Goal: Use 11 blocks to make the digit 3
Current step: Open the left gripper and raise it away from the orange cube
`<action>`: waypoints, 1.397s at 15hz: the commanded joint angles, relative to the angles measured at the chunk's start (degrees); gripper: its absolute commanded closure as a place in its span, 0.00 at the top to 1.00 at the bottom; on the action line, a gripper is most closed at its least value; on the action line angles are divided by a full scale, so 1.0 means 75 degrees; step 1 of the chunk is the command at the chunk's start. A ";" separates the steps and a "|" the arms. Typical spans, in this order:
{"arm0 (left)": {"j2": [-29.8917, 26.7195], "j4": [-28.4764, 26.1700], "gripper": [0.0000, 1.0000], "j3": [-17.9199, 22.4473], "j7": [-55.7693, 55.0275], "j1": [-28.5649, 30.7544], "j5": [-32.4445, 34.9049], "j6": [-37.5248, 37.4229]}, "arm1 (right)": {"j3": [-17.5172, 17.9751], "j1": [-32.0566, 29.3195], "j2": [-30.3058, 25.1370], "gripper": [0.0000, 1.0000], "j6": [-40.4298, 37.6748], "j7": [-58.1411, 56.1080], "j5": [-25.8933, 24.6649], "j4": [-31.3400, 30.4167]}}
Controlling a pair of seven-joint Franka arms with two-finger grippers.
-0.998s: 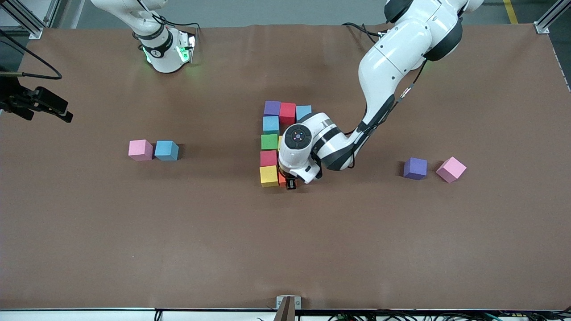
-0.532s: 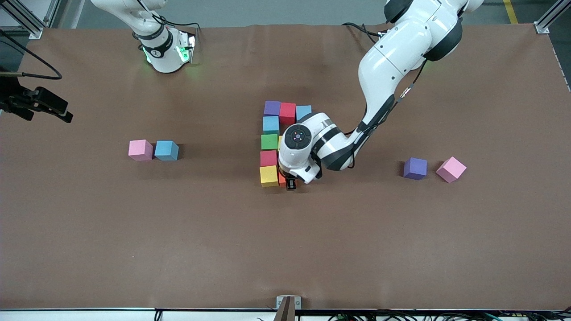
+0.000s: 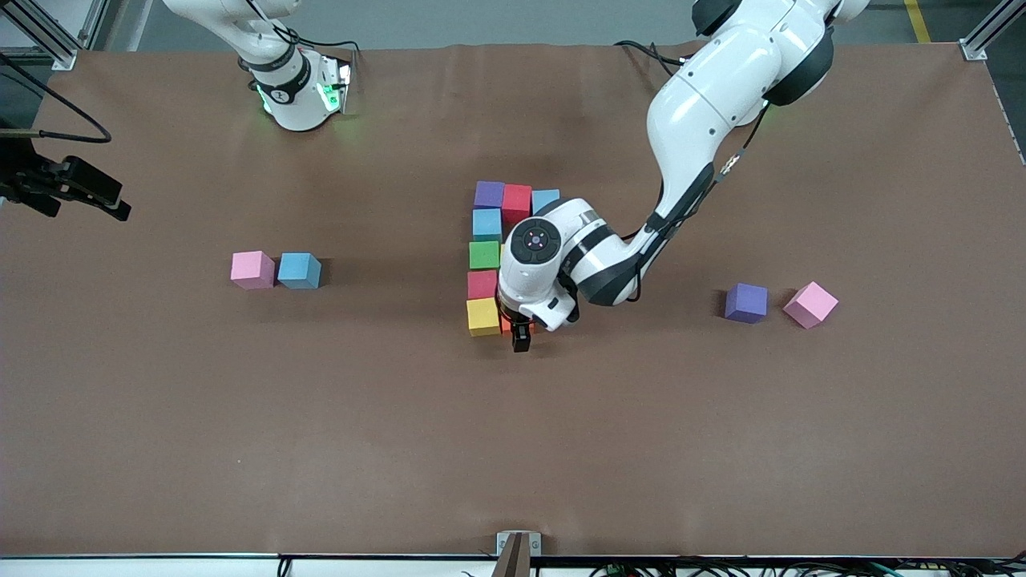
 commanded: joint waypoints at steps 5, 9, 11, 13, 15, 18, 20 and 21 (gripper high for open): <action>-0.1236 -0.0142 1.00 -0.0002 0.0322 0.0175 0.0001 -0.1292 | 0.0073 -0.0085 0.0019 1.00 -0.0016 -0.0046 0.0051 0.0085; -0.1634 -0.0224 1.00 -0.0002 0.1223 0.0514 -0.0022 -0.1726 | 0.0073 -0.0062 0.0019 1.00 -0.0016 -0.0046 0.0051 0.0085; -0.1868 -0.0259 1.00 -0.0002 0.1843 0.0725 -0.0046 -0.2006 | 0.0073 -0.0085 0.0019 1.00 -0.0016 -0.0046 0.0051 0.0085; -0.2102 -0.0259 1.00 -0.0002 0.2522 0.0913 -0.0057 -0.2183 | 0.0073 -0.0085 0.0019 1.00 -0.0016 -0.0046 0.0051 0.0085; -0.2348 -0.0283 1.00 -0.0002 0.3529 0.1135 -0.0069 -0.2184 | 0.0073 -0.0074 0.0019 1.00 -0.0016 -0.0046 0.0027 0.0085; -0.2735 -0.0516 1.00 -0.0014 0.4714 0.1580 -0.0081 -0.2184 | 0.0073 -0.0074 0.0019 1.00 -0.0016 -0.0057 0.0004 0.0085; -0.2970 -0.0750 1.00 -0.0025 0.5371 0.1943 -0.0104 -0.2184 | 0.0073 -0.0074 0.0019 1.00 -0.0016 -0.0057 0.0004 0.0085; -0.3087 -0.0891 1.00 -0.0025 0.5722 0.2096 -0.0174 -0.2184 | 0.0073 -0.0074 0.0019 1.00 -0.0016 -0.0046 0.0015 0.0085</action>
